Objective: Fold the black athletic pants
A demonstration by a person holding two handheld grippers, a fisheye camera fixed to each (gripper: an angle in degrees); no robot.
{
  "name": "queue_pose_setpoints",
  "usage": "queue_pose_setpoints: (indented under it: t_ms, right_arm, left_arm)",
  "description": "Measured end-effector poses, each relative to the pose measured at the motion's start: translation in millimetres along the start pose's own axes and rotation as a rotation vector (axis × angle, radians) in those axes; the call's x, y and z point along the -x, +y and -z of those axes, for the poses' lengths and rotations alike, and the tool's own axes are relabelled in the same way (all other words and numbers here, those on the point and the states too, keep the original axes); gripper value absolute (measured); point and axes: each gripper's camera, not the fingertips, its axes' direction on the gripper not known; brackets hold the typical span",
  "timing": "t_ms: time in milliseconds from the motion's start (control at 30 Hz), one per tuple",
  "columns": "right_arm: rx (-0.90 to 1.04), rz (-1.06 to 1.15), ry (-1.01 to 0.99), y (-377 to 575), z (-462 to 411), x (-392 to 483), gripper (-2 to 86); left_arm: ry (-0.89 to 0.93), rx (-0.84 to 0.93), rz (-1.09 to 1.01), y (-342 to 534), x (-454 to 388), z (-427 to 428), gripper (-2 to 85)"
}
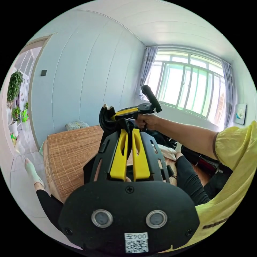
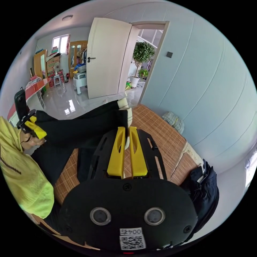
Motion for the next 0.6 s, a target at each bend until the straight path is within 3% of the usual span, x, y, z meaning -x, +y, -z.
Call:
queue_pose_setpoints:
  t_ms: [300, 500, 600]
  right_arm:
    - [0.02, -0.194, 0.005, 209.7, -83.2, -24.9, 3.6]
    - [0.202, -0.39, 0.073, 332.3, -162.8, -39.2, 4.0]
    - [0.254, -0.59, 0.15, 382.7, -168.6, -53.4, 4.9]
  left_arm:
    - [-0.081, 0.2, -0.384, 115.6, -194.4, -189.8, 4.0]
    - [0.032, 0.46, -0.555, 189.2, -268.7, -305.3, 6.3]
    - [0.14, 0.477, -0.587, 197.8, -291.9, -323.8, 9.2]
